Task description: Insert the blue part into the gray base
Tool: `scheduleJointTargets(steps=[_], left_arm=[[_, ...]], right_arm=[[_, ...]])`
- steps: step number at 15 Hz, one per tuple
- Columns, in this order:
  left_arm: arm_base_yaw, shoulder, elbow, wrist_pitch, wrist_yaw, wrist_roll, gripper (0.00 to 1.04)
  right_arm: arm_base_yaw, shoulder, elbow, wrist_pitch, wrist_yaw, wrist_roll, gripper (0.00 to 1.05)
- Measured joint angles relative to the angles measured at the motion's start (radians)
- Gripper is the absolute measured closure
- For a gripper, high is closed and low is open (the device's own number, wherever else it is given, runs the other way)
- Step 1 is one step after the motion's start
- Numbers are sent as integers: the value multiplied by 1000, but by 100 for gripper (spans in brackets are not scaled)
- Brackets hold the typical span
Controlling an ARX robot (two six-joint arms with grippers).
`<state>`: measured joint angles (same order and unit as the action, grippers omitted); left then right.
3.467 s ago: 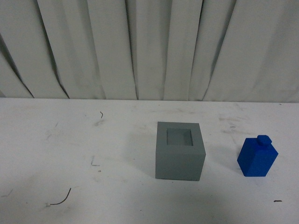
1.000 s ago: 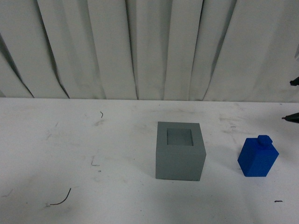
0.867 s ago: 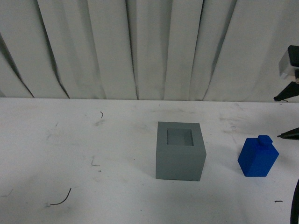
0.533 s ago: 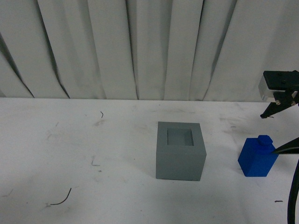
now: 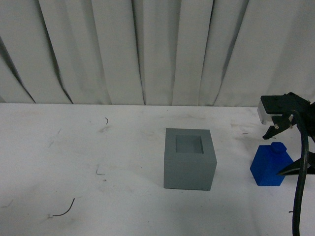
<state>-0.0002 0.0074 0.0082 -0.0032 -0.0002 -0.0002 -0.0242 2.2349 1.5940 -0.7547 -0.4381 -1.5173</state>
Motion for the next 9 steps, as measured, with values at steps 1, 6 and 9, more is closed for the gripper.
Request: scheduleJointTargets(steps=[1,6,9], left_arm=[[0,0,0,0,0,0,7],[0,0,0,0,0,0,7],[0,0,0,0,0,0,7]], right_arm=[[6,4,0,0,-8,-1,6],[10,9,-2,-5,-11,-3,6],[10,15,-6,-8,-11,-3,17]])
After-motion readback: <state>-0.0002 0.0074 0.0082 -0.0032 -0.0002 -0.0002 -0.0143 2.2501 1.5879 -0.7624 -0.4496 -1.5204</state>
